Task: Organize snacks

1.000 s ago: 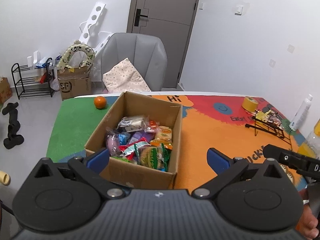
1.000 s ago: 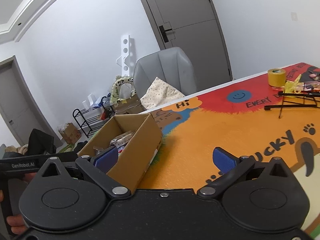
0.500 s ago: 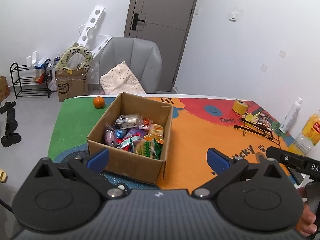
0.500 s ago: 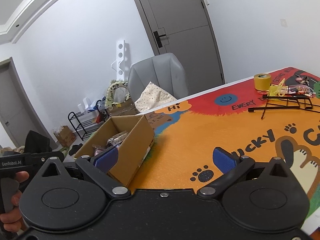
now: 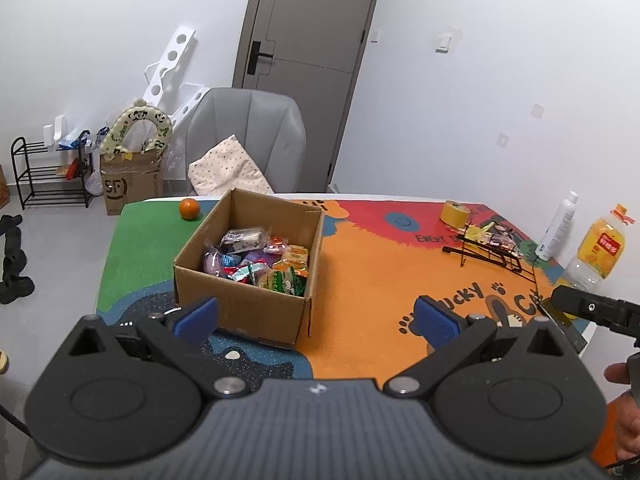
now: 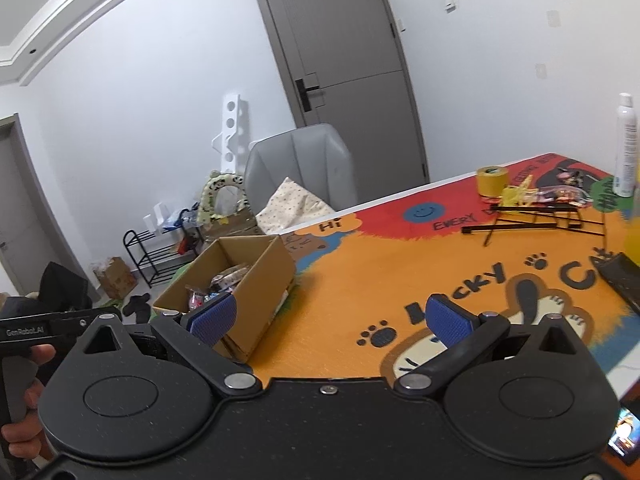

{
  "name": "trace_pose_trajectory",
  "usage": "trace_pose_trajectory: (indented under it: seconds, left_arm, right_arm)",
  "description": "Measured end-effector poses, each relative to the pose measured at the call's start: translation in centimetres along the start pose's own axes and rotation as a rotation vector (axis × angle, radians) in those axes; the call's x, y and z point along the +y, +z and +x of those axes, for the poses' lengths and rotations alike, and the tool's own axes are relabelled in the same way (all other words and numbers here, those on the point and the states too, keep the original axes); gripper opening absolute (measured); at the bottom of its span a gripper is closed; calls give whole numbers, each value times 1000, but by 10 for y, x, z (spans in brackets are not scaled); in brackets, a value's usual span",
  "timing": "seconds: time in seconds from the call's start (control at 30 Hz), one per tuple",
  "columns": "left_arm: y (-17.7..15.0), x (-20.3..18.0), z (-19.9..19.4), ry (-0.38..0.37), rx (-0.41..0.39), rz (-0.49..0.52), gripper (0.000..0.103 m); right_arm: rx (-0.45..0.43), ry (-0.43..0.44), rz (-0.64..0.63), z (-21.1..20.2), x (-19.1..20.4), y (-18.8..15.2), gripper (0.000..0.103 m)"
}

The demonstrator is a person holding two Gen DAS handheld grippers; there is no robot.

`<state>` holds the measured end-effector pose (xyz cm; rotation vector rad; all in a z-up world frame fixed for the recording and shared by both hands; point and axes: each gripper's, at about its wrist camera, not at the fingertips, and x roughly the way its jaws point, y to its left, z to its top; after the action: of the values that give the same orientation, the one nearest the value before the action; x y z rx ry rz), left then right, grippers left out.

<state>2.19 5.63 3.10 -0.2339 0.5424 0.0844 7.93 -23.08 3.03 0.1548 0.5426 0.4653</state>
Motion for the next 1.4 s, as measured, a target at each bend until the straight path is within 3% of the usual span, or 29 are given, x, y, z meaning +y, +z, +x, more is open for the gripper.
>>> trace_pose_trajectory:
  seconds: [0.37,1.4]
  left_arm:
    - [-5,-4,-41,4,-32,43,103]
    - [-4,-13,-52,-10,-33,77,103]
  right_arm:
    - [-30,-20,-58,-47,7,5,103]
    - [-18,-19,-89,-52,17,4,103]
